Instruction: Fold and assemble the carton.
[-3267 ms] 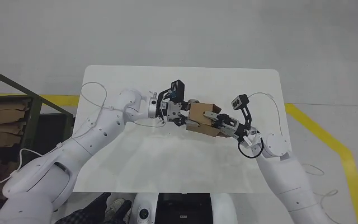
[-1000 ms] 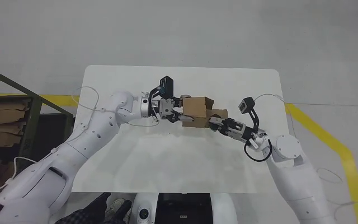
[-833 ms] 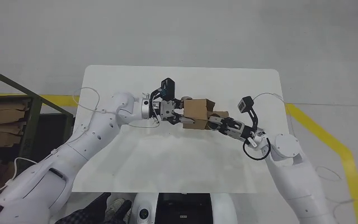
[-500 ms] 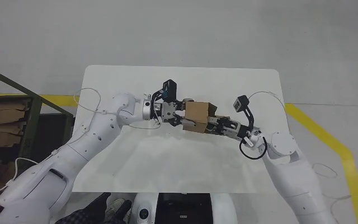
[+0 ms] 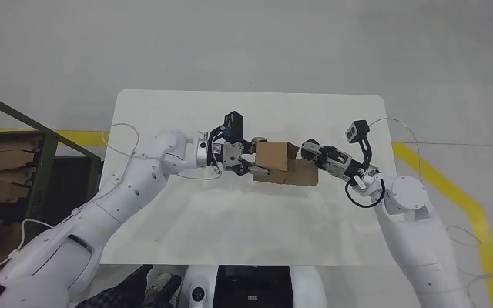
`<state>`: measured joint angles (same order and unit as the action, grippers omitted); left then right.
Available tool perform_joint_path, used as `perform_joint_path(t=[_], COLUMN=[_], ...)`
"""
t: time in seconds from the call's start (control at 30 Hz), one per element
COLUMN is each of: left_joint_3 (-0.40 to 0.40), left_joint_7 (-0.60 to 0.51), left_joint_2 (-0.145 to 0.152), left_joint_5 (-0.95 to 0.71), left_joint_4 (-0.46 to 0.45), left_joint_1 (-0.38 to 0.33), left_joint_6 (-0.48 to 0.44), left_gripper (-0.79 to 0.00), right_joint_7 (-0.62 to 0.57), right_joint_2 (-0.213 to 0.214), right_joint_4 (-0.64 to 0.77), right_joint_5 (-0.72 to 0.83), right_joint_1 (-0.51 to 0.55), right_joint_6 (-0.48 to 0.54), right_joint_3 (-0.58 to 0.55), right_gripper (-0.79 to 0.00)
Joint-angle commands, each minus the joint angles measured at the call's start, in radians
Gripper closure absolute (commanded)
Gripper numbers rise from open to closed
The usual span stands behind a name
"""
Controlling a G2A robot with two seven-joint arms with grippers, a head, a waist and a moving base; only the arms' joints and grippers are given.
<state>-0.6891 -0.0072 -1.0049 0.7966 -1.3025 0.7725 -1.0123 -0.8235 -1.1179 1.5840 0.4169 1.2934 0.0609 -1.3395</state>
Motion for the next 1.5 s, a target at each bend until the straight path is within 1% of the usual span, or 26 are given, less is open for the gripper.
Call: perform_joint_path(t=[0.0,0.13,0.27,0.47,0.7,0.83,1.03,1.17,1.23,1.33,1.47], left_joint_3=[-0.002,-0.008,-0.013,-0.017,-0.02,-0.025,-0.039,-0.05,-0.053,-0.055,-0.057], left_joint_7=[0.0,0.008,0.01,0.004,0.013,0.018,0.033,0.046,0.05,0.054,0.06], left_joint_2=[0.001,0.003,0.005,0.005,-0.001,-0.001,0.001,0.002,0.002,0.002,0.0], left_joint_5=[0.003,0.005,0.008,0.021,0.034,0.037,0.043,0.047,0.048,0.047,0.037], left_joint_4=[-0.006,-0.015,-0.018,-0.013,-0.009,-0.005,-0.003,-0.008,-0.013,-0.017,-0.019], left_joint_1=[0.003,0.007,0.01,0.009,0.01,0.012,0.017,0.02,0.022,0.023,0.023], left_joint_6=[0.0,0.0,0.0,0.0,0.0,0.0,0.0,0.0,0.0,0.0,0.0], left_gripper=[-0.486,-0.468,-0.477,-0.496,-0.493,-0.493,-0.489,-0.489,-0.489,-0.489,-0.493], right_joint_7=[0.012,0.036,0.028,0.005,0.025,0.039,0.087,0.086,0.072,0.029,-0.016], right_joint_2=[-0.001,-0.005,-0.008,-0.009,-0.009,0.0,0.019,0.026,0.027,0.024,0.016], right_joint_4=[-0.006,-0.034,-0.041,0.002,0.038,0.045,0.05,0.032,0.016,-0.009,-0.04], right_joint_5=[-0.014,-0.034,-0.045,-0.078,-0.112,-0.109,-0.056,-0.044,-0.043,-0.043,-0.019], right_joint_1=[-0.011,-0.034,-0.048,-0.04,-0.033,-0.013,0.067,0.109,0.115,0.108,0.084], right_joint_6=[-0.003,-0.007,-0.011,-0.014,-0.015,-0.014,-0.013,-0.051,-0.076,-0.103,-0.102], right_joint_3=[0.008,0.032,0.058,0.091,0.104,0.049,-0.105,-0.152,-0.145,-0.099,-0.033], right_gripper=[0.0,0.0,0.0,0.0,0.0,0.0,0.0,0.0,0.0,0.0,0.0])
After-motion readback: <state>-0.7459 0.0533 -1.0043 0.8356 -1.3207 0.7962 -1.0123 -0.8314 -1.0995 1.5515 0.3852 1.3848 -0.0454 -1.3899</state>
